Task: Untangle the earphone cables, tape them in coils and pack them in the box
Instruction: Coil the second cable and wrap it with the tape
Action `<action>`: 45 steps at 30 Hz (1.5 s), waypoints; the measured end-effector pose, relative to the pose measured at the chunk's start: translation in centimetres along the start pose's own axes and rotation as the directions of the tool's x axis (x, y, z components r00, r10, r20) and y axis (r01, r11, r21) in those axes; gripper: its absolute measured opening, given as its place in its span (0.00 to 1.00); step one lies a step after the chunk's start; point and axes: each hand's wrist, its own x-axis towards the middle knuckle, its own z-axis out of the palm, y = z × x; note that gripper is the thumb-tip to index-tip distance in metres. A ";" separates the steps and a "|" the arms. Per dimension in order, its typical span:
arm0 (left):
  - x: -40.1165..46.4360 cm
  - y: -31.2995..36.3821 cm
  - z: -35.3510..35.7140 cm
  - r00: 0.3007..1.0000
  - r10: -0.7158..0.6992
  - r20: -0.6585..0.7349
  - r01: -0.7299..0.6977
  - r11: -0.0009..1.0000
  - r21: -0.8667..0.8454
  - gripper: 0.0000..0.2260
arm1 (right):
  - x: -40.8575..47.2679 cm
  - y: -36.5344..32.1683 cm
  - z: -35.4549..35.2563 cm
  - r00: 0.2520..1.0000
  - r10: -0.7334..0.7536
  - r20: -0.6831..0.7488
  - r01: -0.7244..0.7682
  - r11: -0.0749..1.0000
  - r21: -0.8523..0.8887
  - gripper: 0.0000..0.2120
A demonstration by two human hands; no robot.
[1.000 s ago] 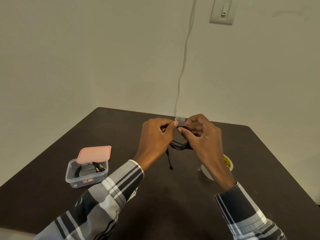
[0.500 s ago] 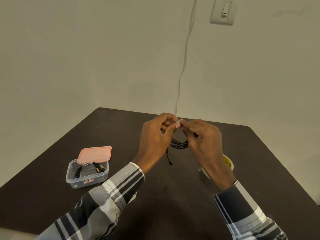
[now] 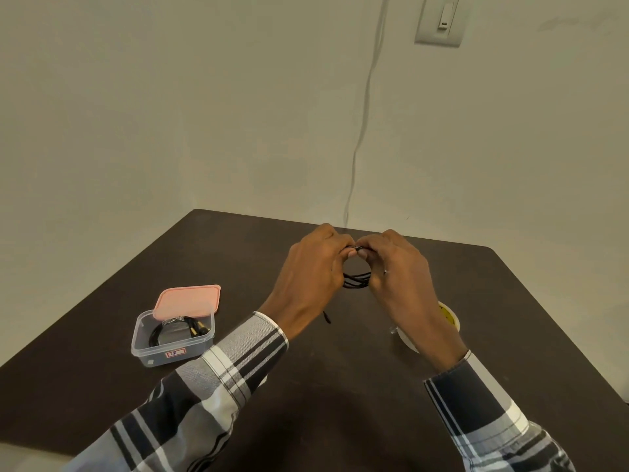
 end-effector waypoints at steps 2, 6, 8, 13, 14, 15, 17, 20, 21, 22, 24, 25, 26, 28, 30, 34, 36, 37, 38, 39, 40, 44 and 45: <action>0.0 -0.1 -0.2 1.000 0.011 0.018 -0.011 1.000 0.008 0.08 | 0.2 0.0 -0.4 0.996 0.065 0.058 -0.069 0.995 0.076 0.06; -0.2 -0.3 -0.3 0.999 -0.014 0.045 0.016 0.998 -0.053 0.07 | 0.6 0.3 -1.2 0.958 0.185 0.220 -0.235 0.945 0.227 0.05; -0.1 -0.3 -0.5 0.993 -0.095 0.072 0.105 0.983 -0.150 0.05 | 0.7 0.3 -1.6 0.924 0.255 0.285 -0.345 0.878 0.332 0.06; 0.3 -0.3 -1.0 0.950 -0.226 0.215 0.296 0.871 -0.393 0.03 | 0.4 0.1 -2.2 0.874 0.315 0.370 -0.477 0.700 0.531 0.09; 0.3 -0.4 -1.1 0.942 -0.233 0.242 0.319 0.848 -0.423 0.03 | 0.3 0.1 -2.3 0.866 0.323 0.382 -0.495 0.661 0.564 0.09; 0.3 -0.6 -1.2 0.935 -0.239 0.263 0.338 0.828 -0.447 0.03 | 0.2 0.0 -2.4 0.857 0.332 0.395 -0.514 0.617 0.596 0.08; 0.2 -0.7 -1.3 0.921 -0.257 0.293 0.378 0.772 -0.511 0.03 | 0.1 0.0 -2.5 0.833 0.357 0.423 -0.554 0.512 0.657 0.07; 0.2 -0.6 -1.6 0.894 -0.297 0.335 0.446 0.659 -0.606 0.04 | 0.1 0.4 -2.8 0.791 0.384 0.476 -0.603 0.363 0.710 0.07; 0.2 -0.5 -1.7 0.882 -0.312 0.352 0.470 0.617 -0.631 0.05 | 0.1 0.4 -2.8 0.785 0.377 0.491 -0.610 0.336 0.718 0.06; 0.3 -0.4 -1.8 0.870 -0.328 0.369 0.494 0.575 -0.652 0.06 | 0.0 0.5 -2.9 0.783 0.364 0.505 -0.613 0.314 0.725 0.06; 0.5 -0.3 -1.9 0.841 -0.362 0.402 0.540 0.507 -0.672 0.08 | 0.0 0.6 -2.8 0.779 0.341 0.527 -0.618 0.273 0.737 0.07; 0.5 -0.3 -1.9 0.825 -0.382 0.416 0.562 0.479 -0.674 0.08 | 0.0 0.6 -2.8 0.779 0.331 0.533 -0.618 0.258 0.743 0.08; 0.6 -0.3 -1.9 0.809 -0.402 0.430 0.584 0.452 -0.674 0.08 | 0.0 0.6 -2.8 0.781 0.320 0.536 -0.615 0.248 0.748 0.08; 0.6 -0.4 -1.9 0.780 -0.432 0.452 0.615 0.402 -0.678 0.08 | 0.0 0.6 -3.0 0.789 0.295 0.539 -0.608 0.249 0.753 0.08; 0.6 -0.3 -1.9 0.764 -0.448 0.465 0.632 0.375 -0.678 0.08 | -0.1 0.6 -3.1 0.795 0.281 0.537 -0.603 0.267 0.752 0.12; 0.7 0.0 -1.9 0.750 -0.457 0.478 0.644 0.338 -0.687 0.09 | -0.3 0.3 -2.8 0.818 0.362 0.447 -0.569 0.394 0.722 0.12; 0.6 0.1 -1.7 0.741 -0.458 0.490 0.653 0.327 -0.683 0.08 | -0.3 0.0 -2.6 0.835 0.402 0.375 -0.538 0.459 0.707 0.08; 0.6 0.1 -1.6 0.735 -0.461 0.497 0.659 0.316 -0.682 0.08 | -0.3 0.0 -2.5 0.841 0.416 0.346 -0.526 0.477 0.704 0.06; 0.6 0.1 -1.6 0.729 -0.466 0.502 0.665 0.304 -0.682 0.07 | -0.4 -0.1 -2.4 0.845 0.425 0.324 -0.516 0.489 0.703 0.05; 0.6 0.1 -1.5 0.723 -0.471 0.506 0.669 0.293 -0.683 0.07 | -0.4 -0.1 -2.3 0.848 0.431 0.310 -0.509 0.498 0.701 0.04; 0.6 0.1 -1.5 0.720 -0.471 0.509 0.671 0.286 -0.684 0.07 | -0.5 -0.2 -2.2 0.849 0.436 0.298 -0.505 0.505 0.700 0.03; 0.4 -0.1 -1.2 0.729 -0.448 0.518 0.667 0.294 -0.684 0.08 | -0.8 -0.8 -1.7 0.834 0.480 0.271 -0.503 0.461 0.732 0.04; 0.3 -0.1 -1.1 0.734 -0.443 0.514 0.663 0.306 -0.683 0.08 | -0.9 -1.0 -1.6 0.828 0.494 0.267 -0.505 0.447 0.738 0.04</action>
